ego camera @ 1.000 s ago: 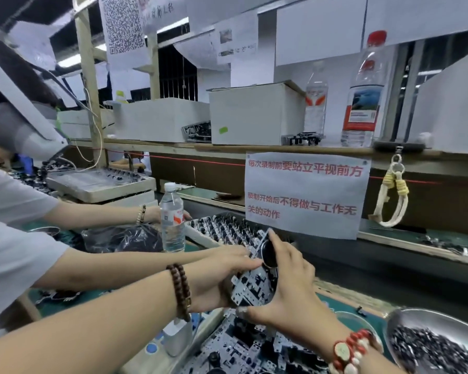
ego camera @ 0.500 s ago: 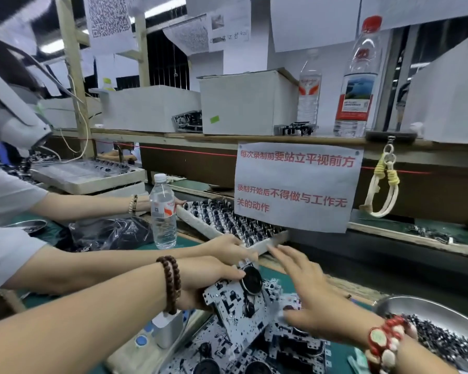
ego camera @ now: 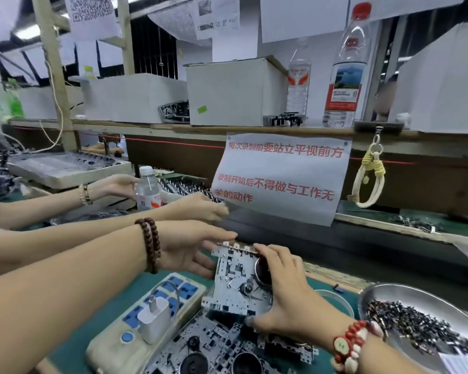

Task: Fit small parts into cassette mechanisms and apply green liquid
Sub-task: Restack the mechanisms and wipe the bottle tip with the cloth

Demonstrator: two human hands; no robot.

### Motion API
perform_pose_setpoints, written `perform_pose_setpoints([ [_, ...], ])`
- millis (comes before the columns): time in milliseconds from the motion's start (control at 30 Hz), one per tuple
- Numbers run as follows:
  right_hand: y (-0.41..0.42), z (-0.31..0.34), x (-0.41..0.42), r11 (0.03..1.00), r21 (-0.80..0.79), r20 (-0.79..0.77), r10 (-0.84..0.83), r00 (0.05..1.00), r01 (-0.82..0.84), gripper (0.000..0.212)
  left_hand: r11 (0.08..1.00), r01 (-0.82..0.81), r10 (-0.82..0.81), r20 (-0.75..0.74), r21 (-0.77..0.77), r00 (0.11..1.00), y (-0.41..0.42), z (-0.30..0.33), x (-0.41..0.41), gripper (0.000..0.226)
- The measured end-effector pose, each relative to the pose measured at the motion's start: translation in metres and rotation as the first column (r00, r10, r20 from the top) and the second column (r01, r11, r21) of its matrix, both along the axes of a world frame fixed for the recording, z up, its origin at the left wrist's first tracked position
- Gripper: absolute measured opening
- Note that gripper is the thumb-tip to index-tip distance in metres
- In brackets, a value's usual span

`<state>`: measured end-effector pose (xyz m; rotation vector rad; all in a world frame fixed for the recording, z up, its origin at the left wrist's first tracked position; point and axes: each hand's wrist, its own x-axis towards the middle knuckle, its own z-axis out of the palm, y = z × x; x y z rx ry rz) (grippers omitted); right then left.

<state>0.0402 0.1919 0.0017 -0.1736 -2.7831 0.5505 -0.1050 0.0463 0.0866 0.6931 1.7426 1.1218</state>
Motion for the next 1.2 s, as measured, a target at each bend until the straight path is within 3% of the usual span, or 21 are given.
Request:
perform_pose_setpoints([
  [100,0.004,-0.003,0.003,0.995,-0.082,-0.016,-0.058,0.998,0.057,0.104,0.998,0.015,-0.015,0.003,0.057,1.0,-0.002,-0.019,0.003,0.05],
  [333,0.001,-0.005,0.012,0.947,-0.268,-0.068,-0.202,0.977,0.177,0.104,0.977,-0.168,0.165,0.031,0.13,0.986,0.005,-0.033,0.025,0.03],
  [533,-0.004,0.002,0.017,0.865,-0.404,0.02,-0.316,0.948,0.297,0.109,0.961,-0.202,0.182,0.117,0.191,0.976,0.008,-0.029,0.043,0.029],
  [600,0.0,0.011,0.011,0.815,-0.467,0.081,-0.347,0.934,0.343,0.11,0.95,-0.19,0.166,0.115,0.248,0.979,0.015,-0.023,0.047,0.028],
  [700,0.013,0.025,0.007,0.66,-0.672,0.098,-0.37,0.924,0.336,0.108,0.93,-0.189,0.171,0.085,0.315,0.982,0.03,-0.015,0.053,0.016],
  [900,0.018,0.026,0.016,0.593,-0.731,0.155,-0.335,0.929,0.336,0.132,0.918,-0.262,0.267,0.025,0.297,0.964,0.06,-0.031,0.063,0.011],
  [1000,0.017,0.021,0.024,0.499,-0.797,0.189,-0.33,0.925,0.341,0.1,0.904,-0.327,0.336,0.017,0.276,0.942,0.066,-0.044,0.056,0.019],
  [1133,0.028,0.015,0.033,0.44,-0.82,0.237,-0.321,0.917,0.367,0.019,0.908,-0.354,0.362,0.008,0.222,0.932,0.072,-0.057,0.044,0.031],
  [1200,0.031,0.013,0.034,0.419,-0.828,0.246,-0.329,0.912,0.374,0.004,0.919,-0.353,0.366,-0.048,0.176,0.929,0.078,-0.063,0.038,0.038],
])
